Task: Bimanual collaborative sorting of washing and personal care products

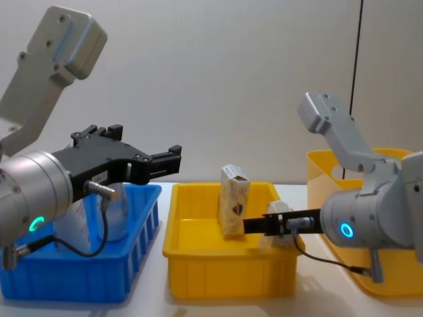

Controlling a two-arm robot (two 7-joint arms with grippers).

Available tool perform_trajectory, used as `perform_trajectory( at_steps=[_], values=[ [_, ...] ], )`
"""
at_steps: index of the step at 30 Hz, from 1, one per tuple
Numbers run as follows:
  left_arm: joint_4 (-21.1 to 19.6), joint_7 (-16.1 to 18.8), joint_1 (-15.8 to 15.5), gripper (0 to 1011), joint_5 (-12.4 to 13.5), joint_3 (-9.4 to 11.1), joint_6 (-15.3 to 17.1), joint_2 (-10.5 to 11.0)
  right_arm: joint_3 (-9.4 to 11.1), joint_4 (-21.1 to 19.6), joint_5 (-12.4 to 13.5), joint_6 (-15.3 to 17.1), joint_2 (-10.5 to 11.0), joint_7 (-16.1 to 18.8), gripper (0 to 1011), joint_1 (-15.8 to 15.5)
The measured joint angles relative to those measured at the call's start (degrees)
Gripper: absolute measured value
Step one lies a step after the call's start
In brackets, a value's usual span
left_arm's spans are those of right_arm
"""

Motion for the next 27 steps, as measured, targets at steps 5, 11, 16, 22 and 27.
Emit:
perform_trajectory(
  at_steps=[5, 11, 16, 22, 27],
  values=[
    [0.0, 0.0, 0.0, 1001, 0.0, 0.0, 0.0, 0.0, 0.0, 0.8, -0.2, 0.3, -0.3, 0.2, 708, 0.5],
    [0.0, 0.0, 0.0, 1001, 0.0, 0.0, 0.0, 0.0, 0.1, 1.2, -0.5, 0.4, -0.4, 0.4, 557, 0.8],
    [0.0, 0.0, 0.0, 1001, 0.0, 0.0, 0.0, 0.0, -0.1, 1.6, -1.0, 0.5, -0.6, 0.5, 378, 1.1],
    [0.0, 0.0, 0.0, 1001, 0.0, 0.0, 0.0, 0.0, -0.4, 1.6, -1.6, 0.4, -0.6, 0.6, 339, 1.1],
    [0.0, 0.0, 0.0, 1001, 0.0, 0.0, 0.0, 0.0, -0.8, 1.2, -2.4, -0.4, -0.5, 0.6, 339, 1.0]
  ],
)
